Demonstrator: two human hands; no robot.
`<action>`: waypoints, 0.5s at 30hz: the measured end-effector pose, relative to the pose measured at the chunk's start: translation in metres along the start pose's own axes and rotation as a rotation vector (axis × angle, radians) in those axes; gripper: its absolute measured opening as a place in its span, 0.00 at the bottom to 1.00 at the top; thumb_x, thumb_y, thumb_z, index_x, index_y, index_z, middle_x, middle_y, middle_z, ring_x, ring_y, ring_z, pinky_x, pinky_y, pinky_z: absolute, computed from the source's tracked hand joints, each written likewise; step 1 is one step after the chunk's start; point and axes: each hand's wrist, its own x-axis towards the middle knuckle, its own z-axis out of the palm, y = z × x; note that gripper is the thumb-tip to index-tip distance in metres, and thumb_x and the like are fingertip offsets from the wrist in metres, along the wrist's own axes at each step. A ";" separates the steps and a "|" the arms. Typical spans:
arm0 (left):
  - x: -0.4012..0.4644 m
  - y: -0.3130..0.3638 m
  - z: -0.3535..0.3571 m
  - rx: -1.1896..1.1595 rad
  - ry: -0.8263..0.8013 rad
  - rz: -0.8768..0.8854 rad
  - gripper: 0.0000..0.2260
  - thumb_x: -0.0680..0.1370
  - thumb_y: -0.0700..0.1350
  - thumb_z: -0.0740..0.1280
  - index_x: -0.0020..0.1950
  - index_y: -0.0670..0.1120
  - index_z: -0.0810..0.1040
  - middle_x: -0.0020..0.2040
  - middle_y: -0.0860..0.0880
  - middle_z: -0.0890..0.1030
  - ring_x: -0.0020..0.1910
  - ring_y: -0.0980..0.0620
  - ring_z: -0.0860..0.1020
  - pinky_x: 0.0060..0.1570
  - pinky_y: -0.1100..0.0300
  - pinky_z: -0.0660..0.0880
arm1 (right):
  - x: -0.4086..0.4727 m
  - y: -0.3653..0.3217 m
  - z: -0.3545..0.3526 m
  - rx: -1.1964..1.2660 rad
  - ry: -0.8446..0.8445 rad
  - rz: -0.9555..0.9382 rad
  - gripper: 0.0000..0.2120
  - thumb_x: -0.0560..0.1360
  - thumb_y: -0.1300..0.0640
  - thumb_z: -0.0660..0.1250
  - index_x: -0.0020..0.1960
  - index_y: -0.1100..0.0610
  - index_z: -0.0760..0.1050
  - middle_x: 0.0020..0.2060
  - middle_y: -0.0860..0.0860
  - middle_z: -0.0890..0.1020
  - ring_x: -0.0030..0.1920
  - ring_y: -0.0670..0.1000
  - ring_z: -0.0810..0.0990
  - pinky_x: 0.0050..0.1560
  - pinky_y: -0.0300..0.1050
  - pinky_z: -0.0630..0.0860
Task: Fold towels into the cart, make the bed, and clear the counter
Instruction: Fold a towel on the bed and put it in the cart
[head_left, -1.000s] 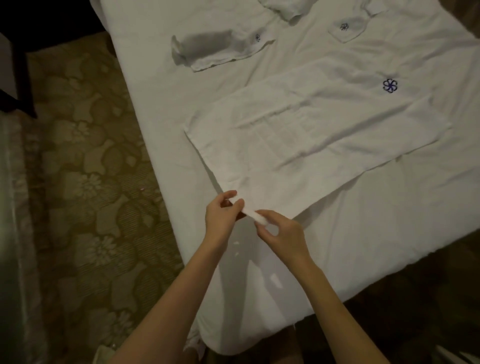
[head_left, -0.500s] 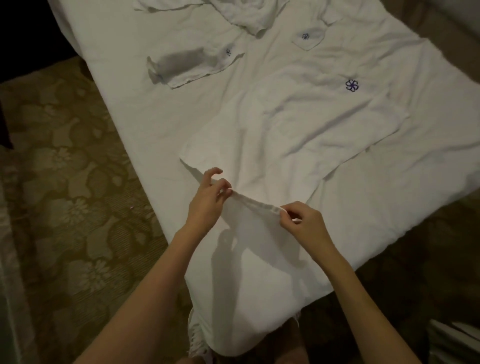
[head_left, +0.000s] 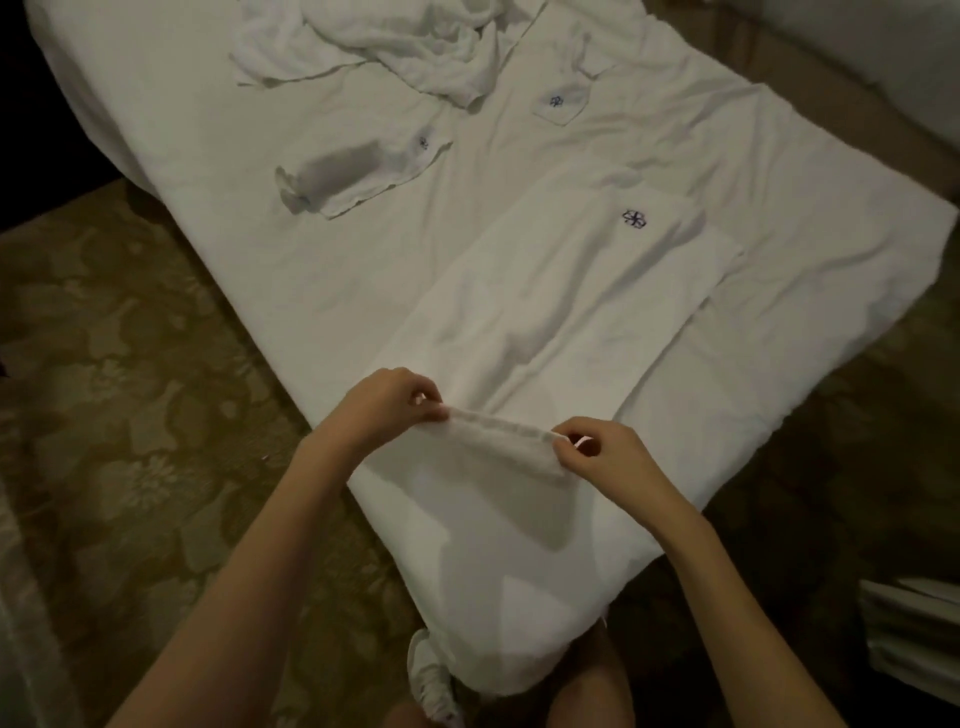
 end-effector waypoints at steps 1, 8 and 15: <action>0.010 0.010 0.000 -0.017 0.063 0.029 0.10 0.77 0.51 0.66 0.52 0.47 0.81 0.41 0.53 0.75 0.42 0.54 0.71 0.37 0.64 0.65 | 0.003 0.003 -0.006 0.033 0.060 -0.001 0.06 0.76 0.59 0.65 0.45 0.54 0.80 0.39 0.45 0.81 0.34 0.41 0.76 0.37 0.32 0.73; 0.120 0.092 0.006 -0.094 0.278 0.185 0.08 0.79 0.42 0.64 0.53 0.41 0.80 0.49 0.44 0.74 0.49 0.46 0.73 0.44 0.64 0.61 | 0.067 0.041 -0.074 0.145 0.353 0.050 0.03 0.76 0.60 0.65 0.47 0.54 0.77 0.41 0.49 0.81 0.40 0.48 0.78 0.37 0.30 0.72; 0.258 0.167 0.002 -0.082 0.286 0.248 0.08 0.77 0.36 0.65 0.54 0.38 0.80 0.55 0.38 0.75 0.52 0.40 0.76 0.52 0.56 0.69 | 0.177 0.082 -0.185 0.161 0.437 0.060 0.05 0.77 0.58 0.65 0.43 0.51 0.75 0.37 0.44 0.78 0.39 0.51 0.78 0.45 0.52 0.80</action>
